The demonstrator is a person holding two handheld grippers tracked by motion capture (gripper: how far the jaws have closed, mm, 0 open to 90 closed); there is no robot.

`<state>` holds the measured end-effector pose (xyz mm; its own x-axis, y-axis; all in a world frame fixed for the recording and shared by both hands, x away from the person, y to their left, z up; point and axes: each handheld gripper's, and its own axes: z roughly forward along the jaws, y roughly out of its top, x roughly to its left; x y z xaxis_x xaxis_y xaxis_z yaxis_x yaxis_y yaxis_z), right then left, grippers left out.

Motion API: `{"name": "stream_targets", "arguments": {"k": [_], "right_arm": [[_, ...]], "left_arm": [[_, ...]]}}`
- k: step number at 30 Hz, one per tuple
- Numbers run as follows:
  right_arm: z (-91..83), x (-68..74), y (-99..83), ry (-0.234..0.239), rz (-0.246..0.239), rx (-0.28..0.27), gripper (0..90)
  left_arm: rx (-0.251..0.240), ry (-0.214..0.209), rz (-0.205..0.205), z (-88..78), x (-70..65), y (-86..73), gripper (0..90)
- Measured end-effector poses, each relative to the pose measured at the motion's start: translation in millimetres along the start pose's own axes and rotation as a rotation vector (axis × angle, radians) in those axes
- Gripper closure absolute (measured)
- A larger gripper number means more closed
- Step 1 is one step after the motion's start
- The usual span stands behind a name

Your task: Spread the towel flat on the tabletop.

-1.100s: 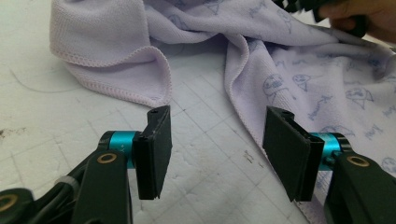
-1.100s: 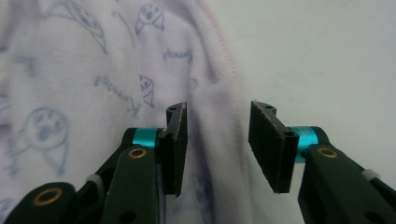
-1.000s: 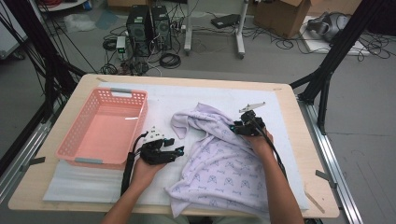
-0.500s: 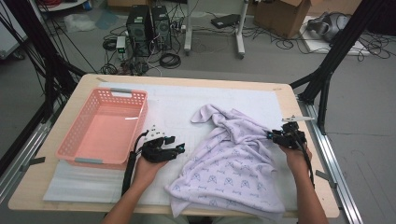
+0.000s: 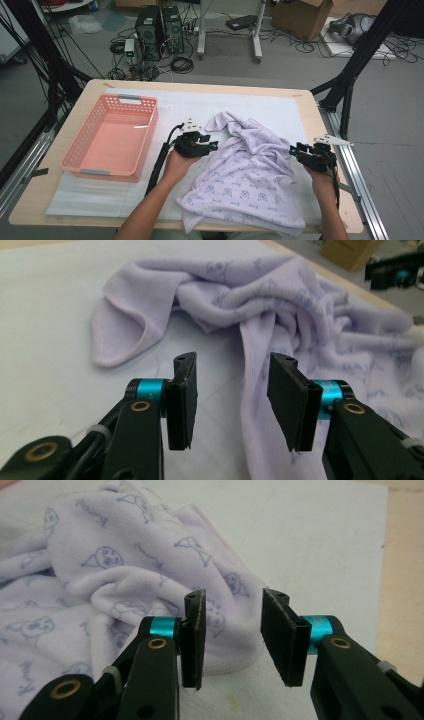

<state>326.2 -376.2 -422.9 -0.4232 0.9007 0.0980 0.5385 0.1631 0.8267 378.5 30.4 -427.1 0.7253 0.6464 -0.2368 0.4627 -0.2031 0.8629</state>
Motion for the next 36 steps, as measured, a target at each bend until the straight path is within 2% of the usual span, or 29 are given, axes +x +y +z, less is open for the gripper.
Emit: {"name": "stream_targets", "arguments": {"k": [2, 4, 7, 10, 12, 13, 14, 16, 20, 22, 26, 29, 33, 34, 36], "right_arm": [[3.5, 0.4, -2.2, 0.003, -0.005, 0.022, 62.1], [4.9, 0.9, -2.3, 0.007, -0.002, 0.022, 62.1], [5.4, 2.2, -2.3, 0.011, -0.003, 0.022, 61.4], [7.9, 3.3, -3.5, 0.014, -0.006, 0.031, 59.9], [8.9, 4.9, -3.6, 0.021, -0.003, 0.034, 59.7], [9.2, 5.5, -3.5, 0.024, -0.004, 0.031, 59.7], [9.1, 6.6, -3.3, 0.026, 0.000, 0.028, 59.7], [8.2, 8.3, -2.9, 0.033, 0.003, 0.022, 59.8], [6.5, 10.4, -2.4, 0.040, 0.003, 0.015, 60.1], [6.9, 10.5, -2.4, 0.042, 0.003, 0.015, 60.1], [10.9, 15.9, -2.1, 0.053, -0.003, 0.026, 59.9], [18.0, 26.4, -0.6, 0.065, -0.060, 0.056, 58.1], [32.3, 44.4, 0.1, 0.103, -0.140, 0.113, 59.1], [35.6, 48.2, 0.6, 0.104, -0.149, 0.124, 59.2], [40.8, 52.5, 1.3, 0.107, -0.157, 0.133, 59.9]], "left_arm": [[0.005, -0.002, -0.017, 11.0, 0.4, 0.4, 55.6], [0.027, -0.020, -0.032, 22.1, -1.1, -2.0, 56.0], [0.067, -0.014, -0.015, 35.8, -4.3, -4.4, 56.0], [0.095, -0.020, -0.027, 44.6, -4.8, -7.2, 57.5], [0.110, -0.025, -0.014, 44.9, -6.1, -6.8, 69.8], [0.133, -0.026, 0.010, 44.4, -6.9, -7.0, 83.6], [0.155, -0.025, 0.013, 43.7, -7.2, -7.5, 85.8], [0.181, -0.041, 0.005, 38.5, -3.8, -7.8, 87.3], [0.169, -0.009, 0.011, 17.6, -0.3, -8.4, 87.5], [0.179, 0.007, 0.026, 6.3, -1.6, -10.3, 87.5], [0.145, 0.034, 0.039, -18.7, -6.5, -18.0, 87.5], [0.135, 0.049, 0.047, -37.6, -6.5, -27.2, 87.5], [0.121, 0.058, 0.020, -58.8, -2.5, -42.3, 87.5], [0.112, 0.059, 0.007, -62.7, -1.9, -45.9, 87.5], [0.120, 0.060, 0.006, -70.0, -1.4, -51.9, 87.5]]}}
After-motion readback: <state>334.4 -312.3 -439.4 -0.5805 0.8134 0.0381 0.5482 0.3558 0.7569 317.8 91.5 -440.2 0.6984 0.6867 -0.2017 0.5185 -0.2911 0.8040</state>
